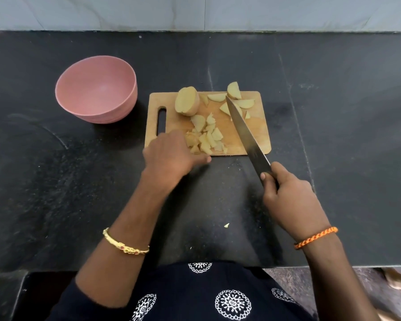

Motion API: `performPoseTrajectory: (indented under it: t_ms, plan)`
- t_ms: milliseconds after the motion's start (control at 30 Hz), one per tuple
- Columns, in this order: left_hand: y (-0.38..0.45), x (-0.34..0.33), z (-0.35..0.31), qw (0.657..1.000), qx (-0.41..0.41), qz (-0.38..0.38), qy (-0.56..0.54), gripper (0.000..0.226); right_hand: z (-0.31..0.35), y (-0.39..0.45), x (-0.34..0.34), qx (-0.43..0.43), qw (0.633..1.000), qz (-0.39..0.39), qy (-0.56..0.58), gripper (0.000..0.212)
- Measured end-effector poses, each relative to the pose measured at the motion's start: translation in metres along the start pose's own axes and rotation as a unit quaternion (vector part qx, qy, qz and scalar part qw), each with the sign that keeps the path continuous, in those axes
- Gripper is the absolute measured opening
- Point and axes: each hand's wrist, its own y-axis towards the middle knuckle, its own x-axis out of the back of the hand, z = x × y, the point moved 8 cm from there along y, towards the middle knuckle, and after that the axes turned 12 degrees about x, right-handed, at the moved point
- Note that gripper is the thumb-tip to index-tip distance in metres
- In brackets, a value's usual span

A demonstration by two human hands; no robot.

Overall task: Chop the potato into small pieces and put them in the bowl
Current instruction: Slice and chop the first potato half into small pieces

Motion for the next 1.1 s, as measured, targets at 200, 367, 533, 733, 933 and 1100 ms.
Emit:
performPoseTrajectory:
  t_ms: [200, 367, 533, 733, 933, 1100]
  plan:
    - [-0.013, -0.007, -0.016, 0.994, -0.014, -0.106, 0.012, 0.029, 0.000, 0.003, -0.008, 0.004, 1.000, 0.017, 0.018, 0.020]
    - [-0.012, 0.001, -0.012, 0.998, -0.021, -0.054, -0.021, 0.029, 0.001, 0.008, -0.008, 0.009, 0.999, 0.018, 0.027, 0.020]
    - [0.002, 0.029, -0.024, 0.988, -0.098, -0.081, -0.085, 0.021, -0.001, 0.014, -0.005, -0.002, 0.999, 0.010, 0.042, 0.019]
    - [0.027, 0.022, -0.044, 0.985, -0.125, -0.084, -0.079, 0.022, -0.003, 0.020, -0.001, -0.006, 0.999, 0.004, 0.052, 0.020]
    - [0.036, 0.025, -0.062, 0.989, -0.094, -0.107, 0.042, 0.027, -0.003, 0.023, 0.002, -0.008, 0.998, -0.009, 0.065, 0.025]
    - [0.041, 0.028, -0.067, 0.990, -0.079, -0.093, 0.074, 0.026, 0.000, 0.023, 0.002, 0.000, 0.997, -0.006, 0.073, 0.026]
